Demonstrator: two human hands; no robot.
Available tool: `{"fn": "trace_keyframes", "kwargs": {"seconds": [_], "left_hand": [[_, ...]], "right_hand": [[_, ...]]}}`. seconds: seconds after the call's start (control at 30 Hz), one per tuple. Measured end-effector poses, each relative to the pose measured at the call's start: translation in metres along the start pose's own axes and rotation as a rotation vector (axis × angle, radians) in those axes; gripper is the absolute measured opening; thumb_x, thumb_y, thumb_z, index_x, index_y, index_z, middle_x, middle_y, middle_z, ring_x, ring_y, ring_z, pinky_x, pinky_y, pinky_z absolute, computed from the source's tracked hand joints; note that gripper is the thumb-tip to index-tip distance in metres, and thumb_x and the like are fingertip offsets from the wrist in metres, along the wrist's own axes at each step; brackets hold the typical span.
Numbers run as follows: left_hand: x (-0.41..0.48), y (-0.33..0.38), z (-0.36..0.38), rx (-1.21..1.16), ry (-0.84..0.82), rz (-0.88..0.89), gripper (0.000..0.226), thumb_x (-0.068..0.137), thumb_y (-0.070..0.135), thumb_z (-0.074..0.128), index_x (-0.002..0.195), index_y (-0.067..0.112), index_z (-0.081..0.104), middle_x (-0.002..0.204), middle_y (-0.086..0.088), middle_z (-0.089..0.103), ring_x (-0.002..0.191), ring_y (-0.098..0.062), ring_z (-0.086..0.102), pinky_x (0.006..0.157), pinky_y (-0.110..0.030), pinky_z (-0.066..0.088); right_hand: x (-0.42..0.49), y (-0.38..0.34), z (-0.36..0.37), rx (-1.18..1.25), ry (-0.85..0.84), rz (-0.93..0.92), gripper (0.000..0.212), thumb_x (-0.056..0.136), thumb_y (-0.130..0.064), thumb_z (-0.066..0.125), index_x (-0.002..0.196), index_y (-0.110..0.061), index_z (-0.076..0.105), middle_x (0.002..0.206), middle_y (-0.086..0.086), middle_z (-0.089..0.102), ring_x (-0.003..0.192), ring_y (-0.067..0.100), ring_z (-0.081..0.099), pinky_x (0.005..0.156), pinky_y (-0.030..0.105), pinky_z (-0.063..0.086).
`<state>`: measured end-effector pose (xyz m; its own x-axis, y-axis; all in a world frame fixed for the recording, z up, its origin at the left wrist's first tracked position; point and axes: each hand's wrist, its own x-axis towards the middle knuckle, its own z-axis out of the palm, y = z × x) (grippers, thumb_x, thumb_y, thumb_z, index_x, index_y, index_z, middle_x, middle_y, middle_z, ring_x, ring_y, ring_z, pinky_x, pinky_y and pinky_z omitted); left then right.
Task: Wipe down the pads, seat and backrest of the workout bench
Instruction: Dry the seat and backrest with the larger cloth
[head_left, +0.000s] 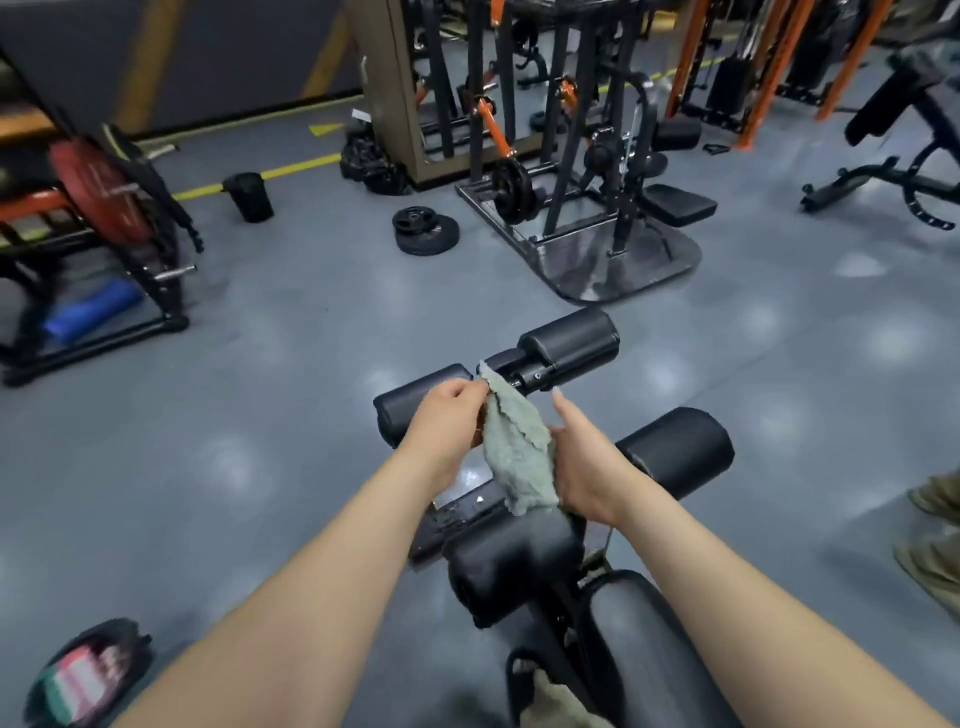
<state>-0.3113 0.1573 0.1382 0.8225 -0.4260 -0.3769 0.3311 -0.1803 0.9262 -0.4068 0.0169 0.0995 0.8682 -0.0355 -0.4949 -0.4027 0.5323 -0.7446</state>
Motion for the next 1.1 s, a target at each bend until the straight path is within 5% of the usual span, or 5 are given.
{"fn": "trace_keyframes", "kwargs": {"seconds": [0.2, 0.37, 0.7, 0.83, 1.1], "left_hand": [[0.07, 0.026, 0.032, -0.063, -0.086, -0.148, 0.037, 0.094, 0.033, 0.069, 0.127, 0.023, 0.055, 0.114, -0.006, 0.068, 0.077, -0.017, 0.072, 0.056, -0.029, 0.056], [0.101, 0.044, 0.051, 0.142, -0.151, -0.253, 0.046, 0.104, 0.046, 0.046, 0.097, 0.006, 0.067, 0.059, -0.001, 0.063, 0.035, -0.011, 0.053, 0.035, -0.013, 0.035], [0.141, 0.052, 0.059, 0.404, -0.519, -0.268, 0.033, 0.093, 0.006, 0.057, 0.118, 0.027, 0.061, 0.078, -0.004, 0.055, 0.047, -0.009, 0.059, 0.051, -0.026, 0.058], [0.174, 0.041, 0.067, 0.405, -0.324, -0.132, 0.014, 0.087, 0.03, 0.069, 0.098, 0.023, 0.074, 0.1, -0.012, 0.075, 0.098, -0.029, 0.072, 0.095, -0.052, 0.055], [0.211, 0.035, 0.092, 0.079, -0.031, -0.164, 0.038, 0.103, 0.035, 0.052, 0.099, 0.0, 0.065, 0.096, -0.017, 0.073, 0.091, -0.029, 0.073, 0.09, -0.048, 0.059]], "right_hand": [[0.049, -0.049, -0.041, -0.152, -0.136, 0.05, 0.044, 0.083, -0.021, 0.058, 0.123, -0.003, 0.064, 0.103, 0.018, 0.063, 0.084, 0.028, 0.063, 0.071, 0.037, 0.052], [0.077, -0.068, -0.061, -0.126, -0.008, 0.103, 0.034, 0.104, -0.035, 0.05, 0.124, -0.017, 0.07, 0.1, 0.009, 0.072, 0.084, 0.023, 0.068, 0.076, 0.036, 0.055], [0.095, -0.087, -0.096, 0.02, 0.117, 0.158, 0.052, 0.103, -0.051, 0.045, 0.106, -0.008, 0.073, 0.099, 0.015, 0.073, 0.084, 0.028, 0.071, 0.075, 0.036, 0.057], [0.094, -0.099, -0.113, -0.109, 0.067, 0.16, 0.056, 0.089, -0.057, 0.063, 0.115, -0.008, 0.073, 0.107, 0.017, 0.069, 0.096, 0.031, 0.064, 0.089, 0.042, 0.052], [0.101, -0.11, -0.145, -0.216, 0.044, 0.129, 0.026, 0.089, -0.013, 0.071, 0.112, -0.001, 0.072, 0.109, 0.024, 0.07, 0.085, 0.032, 0.069, 0.078, 0.042, 0.06]]}}
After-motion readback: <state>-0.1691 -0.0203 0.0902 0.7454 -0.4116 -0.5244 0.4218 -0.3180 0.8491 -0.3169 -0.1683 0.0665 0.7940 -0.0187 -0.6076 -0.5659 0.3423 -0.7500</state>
